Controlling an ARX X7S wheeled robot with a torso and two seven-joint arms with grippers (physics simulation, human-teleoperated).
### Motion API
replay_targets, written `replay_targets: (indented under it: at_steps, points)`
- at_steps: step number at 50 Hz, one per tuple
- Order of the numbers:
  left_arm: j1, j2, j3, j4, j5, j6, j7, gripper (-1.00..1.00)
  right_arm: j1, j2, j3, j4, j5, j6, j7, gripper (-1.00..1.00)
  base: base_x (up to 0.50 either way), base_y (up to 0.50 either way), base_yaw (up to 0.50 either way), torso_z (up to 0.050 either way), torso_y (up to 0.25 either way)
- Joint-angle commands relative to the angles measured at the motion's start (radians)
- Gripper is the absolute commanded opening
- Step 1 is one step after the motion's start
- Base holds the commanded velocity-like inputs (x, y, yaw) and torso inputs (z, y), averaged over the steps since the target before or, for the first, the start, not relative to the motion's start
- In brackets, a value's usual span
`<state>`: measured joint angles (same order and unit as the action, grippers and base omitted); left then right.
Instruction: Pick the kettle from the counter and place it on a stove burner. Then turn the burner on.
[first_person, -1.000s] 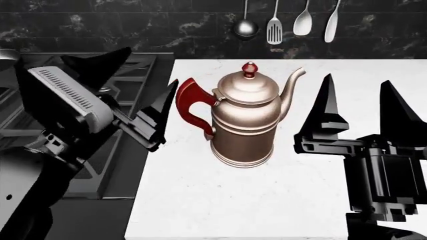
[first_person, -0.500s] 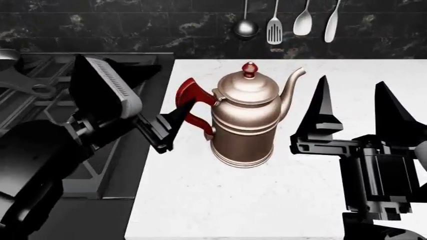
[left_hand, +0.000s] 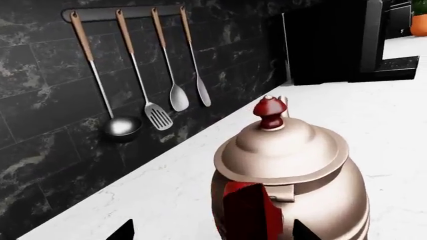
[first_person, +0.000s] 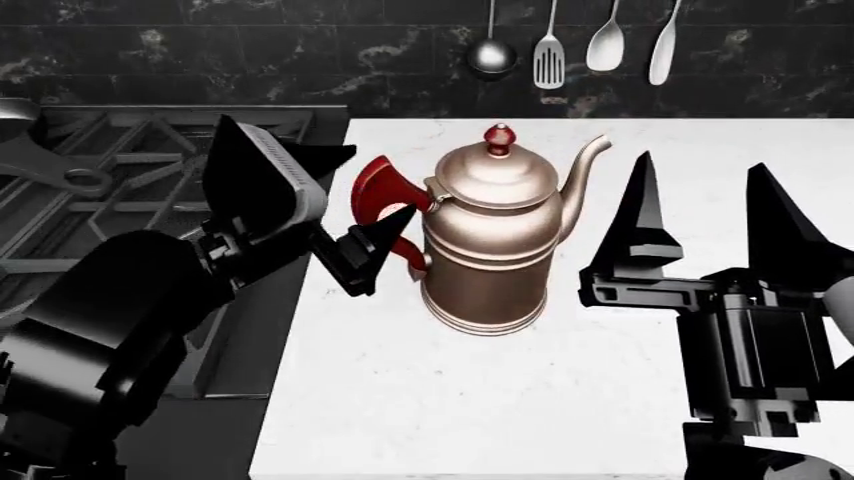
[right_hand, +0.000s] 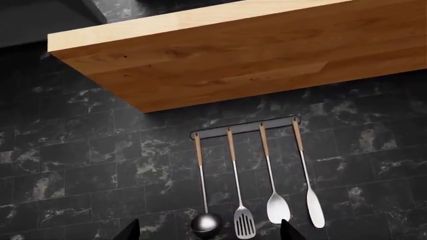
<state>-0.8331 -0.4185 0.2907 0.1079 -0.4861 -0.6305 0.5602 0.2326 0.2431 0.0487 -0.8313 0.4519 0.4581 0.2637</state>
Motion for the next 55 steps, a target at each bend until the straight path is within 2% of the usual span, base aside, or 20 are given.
replay_targets:
  at_steps: [1, 2, 24, 33, 55]
  points:
    - [-0.010, 0.033, 0.035, -0.053, 0.013, 0.039, 0.023, 1.00, 0.001, 0.013, -0.010, 0.004, 0.007, -0.010, 0.014, 1.00, 0.00, 0.00, 0.00, 0.000, 0.000]
    - [-0.009, 0.034, 0.037, -0.050, 0.012, 0.040, 0.025, -1.00, 0.000, 0.014, -0.010, 0.004, 0.007, -0.010, 0.015, 1.00, 0.00, 0.00, 0.00, 0.000, 0.000]
    - [0.038, 0.053, 0.001, 0.060, -0.023, 0.138, 0.021, -1.00, -0.004, 0.035, -0.023, 0.005, 0.013, -0.029, 0.036, 1.00, 0.00, 0.00, 0.00, 0.000, 0.000]
    - [0.002, 0.085, -0.042, 0.082, 0.012, 0.182, -0.068, -1.00, -0.004, 0.043, -0.027, 0.000, 0.019, -0.032, 0.046, 1.00, 0.00, 0.00, 0.00, 0.000, 0.000]
    - [-0.042, 0.119, -0.093, 0.073, 0.050, 0.219, -0.186, -1.00, -0.002, 0.055, -0.025, 0.009, 0.050, -0.045, 0.062, 1.00, 0.00, 0.00, 0.00, 0.000, 0.001]
